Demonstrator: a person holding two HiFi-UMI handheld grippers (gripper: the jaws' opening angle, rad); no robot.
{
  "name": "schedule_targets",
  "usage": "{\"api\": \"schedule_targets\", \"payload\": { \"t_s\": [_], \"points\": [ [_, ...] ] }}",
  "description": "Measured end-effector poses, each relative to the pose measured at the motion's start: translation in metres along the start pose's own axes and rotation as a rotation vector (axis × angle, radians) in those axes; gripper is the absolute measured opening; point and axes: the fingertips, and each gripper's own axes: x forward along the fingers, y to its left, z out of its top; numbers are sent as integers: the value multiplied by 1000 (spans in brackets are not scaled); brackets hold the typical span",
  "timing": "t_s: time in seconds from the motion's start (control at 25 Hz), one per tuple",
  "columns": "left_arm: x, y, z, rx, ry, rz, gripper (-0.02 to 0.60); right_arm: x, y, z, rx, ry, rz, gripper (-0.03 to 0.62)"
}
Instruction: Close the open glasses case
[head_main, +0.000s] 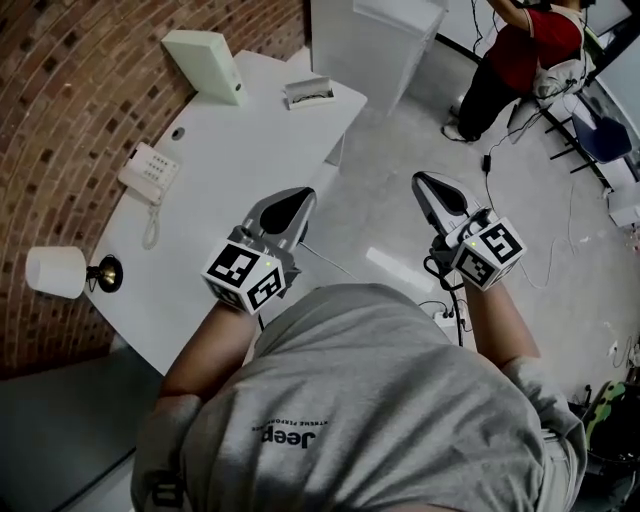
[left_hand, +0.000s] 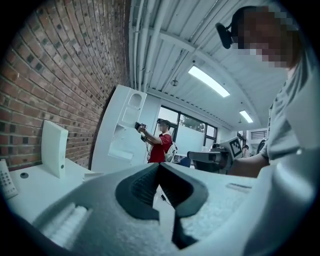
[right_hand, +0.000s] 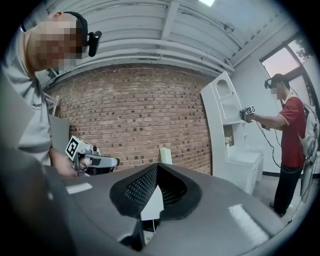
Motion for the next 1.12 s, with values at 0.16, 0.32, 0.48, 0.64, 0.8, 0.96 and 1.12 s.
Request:
{"api": "schedule_targets", "payload": {
  "t_s": [0.16,0.32,0.48,0.64,0.8,0.96,1.12],
  "points": [
    [15,33,3,-13,12,-1,-3,28,-24,-2,4,18,-13,9],
    [36,62,8,-22,14,16,-3,51,-53,-5,12,29,-12,9],
    [67,91,11,-15,12,64,-3,80,-95,-7,16,25,25,9],
    [108,117,13,-4,5,119,-3,109,-145,-1,2,11,78,9],
    [170,141,21,-9,-9,192,-3,141,-210,9,-18,16,157,9],
    [231,168,35,-24,-32,275,-3,176,-269,23,-37,35,261,9],
    [279,193,47,-25,-53,345,-3,205,-314,24,-52,62,340,9]
  ]
}}
